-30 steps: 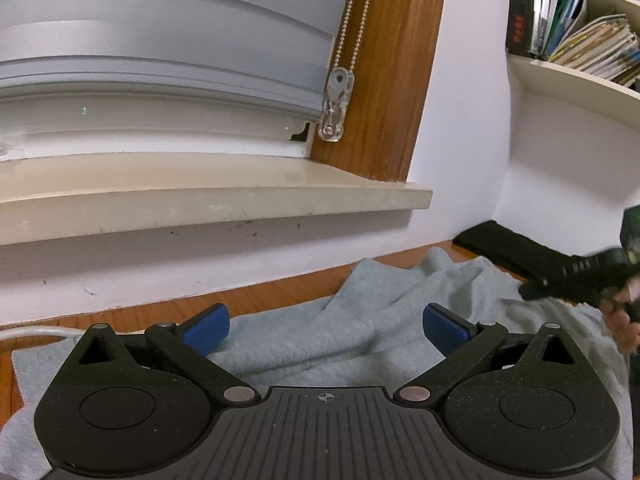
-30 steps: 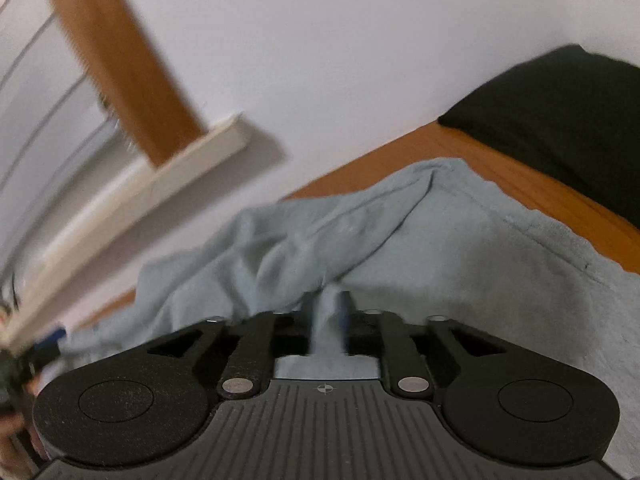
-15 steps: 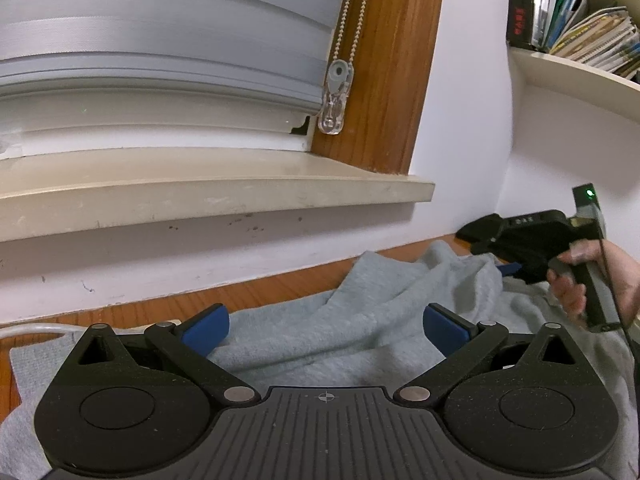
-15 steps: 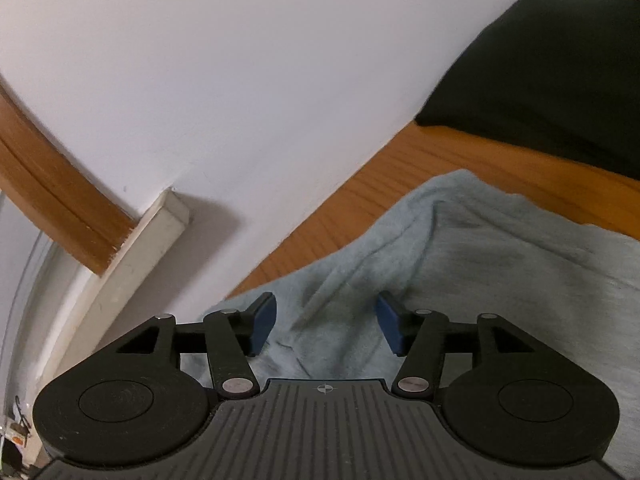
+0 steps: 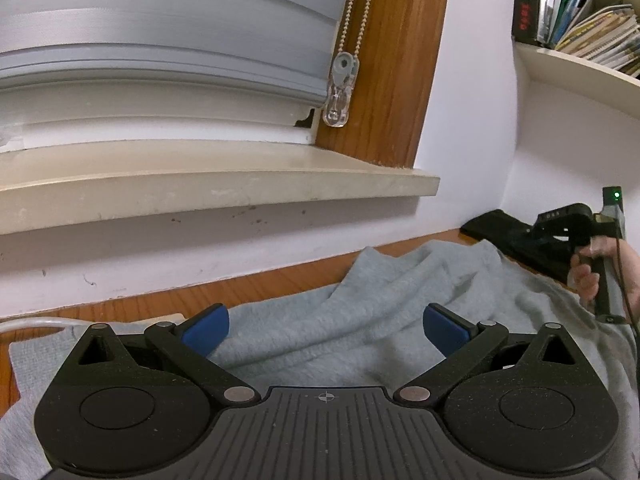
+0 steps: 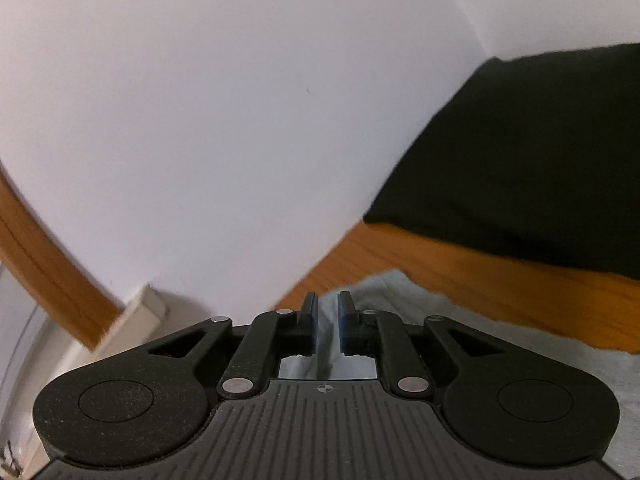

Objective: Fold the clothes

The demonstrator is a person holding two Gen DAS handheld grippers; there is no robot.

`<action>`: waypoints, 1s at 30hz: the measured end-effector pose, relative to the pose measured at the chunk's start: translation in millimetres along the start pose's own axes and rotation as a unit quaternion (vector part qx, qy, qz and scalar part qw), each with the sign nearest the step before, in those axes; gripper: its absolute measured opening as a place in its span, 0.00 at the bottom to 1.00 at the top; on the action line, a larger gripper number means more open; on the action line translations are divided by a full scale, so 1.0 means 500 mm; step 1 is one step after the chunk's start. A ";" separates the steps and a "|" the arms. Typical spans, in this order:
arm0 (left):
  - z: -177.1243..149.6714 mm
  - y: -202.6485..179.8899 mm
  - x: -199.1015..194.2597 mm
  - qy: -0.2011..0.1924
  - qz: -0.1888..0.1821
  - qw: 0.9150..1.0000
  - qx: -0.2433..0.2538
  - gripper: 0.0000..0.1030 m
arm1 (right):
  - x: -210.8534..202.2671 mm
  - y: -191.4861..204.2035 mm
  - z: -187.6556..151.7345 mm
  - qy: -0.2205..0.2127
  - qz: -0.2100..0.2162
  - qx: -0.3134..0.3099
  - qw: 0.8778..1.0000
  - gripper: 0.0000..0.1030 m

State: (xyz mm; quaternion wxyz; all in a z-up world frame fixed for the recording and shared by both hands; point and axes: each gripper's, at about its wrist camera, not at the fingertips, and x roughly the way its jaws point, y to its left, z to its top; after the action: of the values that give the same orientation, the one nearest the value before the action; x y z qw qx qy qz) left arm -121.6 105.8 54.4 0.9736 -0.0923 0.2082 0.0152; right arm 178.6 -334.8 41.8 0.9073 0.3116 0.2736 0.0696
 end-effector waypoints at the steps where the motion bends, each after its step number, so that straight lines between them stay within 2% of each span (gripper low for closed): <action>1: 0.000 0.000 0.001 0.001 0.001 1.000 0.000 1.00 | 0.004 0.003 -0.004 0.017 0.005 -0.004 1.000 0.35; 7: -0.001 -0.001 0.001 0.002 0.002 1.000 0.000 1.00 | 0.017 0.034 -0.030 0.077 0.011 -0.045 0.996 0.42; 10: -0.001 -0.002 0.002 0.003 0.002 1.000 0.001 1.00 | 0.027 0.048 -0.054 0.100 0.021 -0.041 0.994 0.46; 14: -0.001 -0.001 0.002 0.004 0.004 1.000 -0.001 1.00 | 0.045 0.067 -0.062 0.101 0.028 -0.055 0.993 0.54; 15: -0.001 -0.001 0.001 0.005 0.004 1.000 -0.002 1.00 | 0.046 0.071 -0.061 0.101 0.026 -0.058 0.993 0.53; 16: -0.001 0.000 0.001 0.005 0.004 1.000 -0.002 1.00 | 0.049 0.076 -0.059 0.102 0.026 -0.064 0.992 0.51; 17: -0.001 0.000 0.001 0.005 0.004 1.000 -0.002 1.00 | 0.049 0.082 -0.058 0.103 0.028 -0.073 0.992 0.38; 18: -0.001 0.000 0.002 0.006 0.004 1.000 -0.002 1.00 | 0.046 0.089 -0.057 0.098 0.033 -0.084 0.991 0.09; 19: -0.001 0.001 0.002 0.008 0.003 1.000 -0.004 1.00 | 0.029 0.093 -0.052 0.066 0.048 -0.093 0.992 0.04; 21: 0.000 0.005 0.003 0.009 0.001 1.000 -0.009 1.00 | -0.014 0.094 -0.037 -0.002 0.081 -0.097 0.992 0.04; 22: 0.000 0.007 0.002 0.008 0.001 1.000 -0.011 1.00 | -0.024 0.086 -0.032 -0.010 0.089 -0.087 0.992 0.04; 26: 0.003 0.014 -0.003 -0.004 -0.010 0.999 -0.032 1.00 | -0.004 0.043 -0.046 0.039 0.056 -0.061 0.996 0.04; 28: 0.017 0.020 0.005 0.002 -0.007 0.998 -0.058 1.00 | 0.006 0.032 -0.058 0.057 0.046 -0.059 0.996 0.04; 30: 0.039 0.021 0.020 0.014 -0.022 0.997 -0.075 0.98 | 0.018 0.033 -0.069 0.068 0.035 -0.074 0.994 0.09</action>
State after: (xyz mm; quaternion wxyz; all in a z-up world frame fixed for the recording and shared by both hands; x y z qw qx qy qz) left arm -105.5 119.5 66.1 0.9610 -0.1694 0.2183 0.0081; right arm 168.2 -300.9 25.1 0.9041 0.2478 0.3178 0.1423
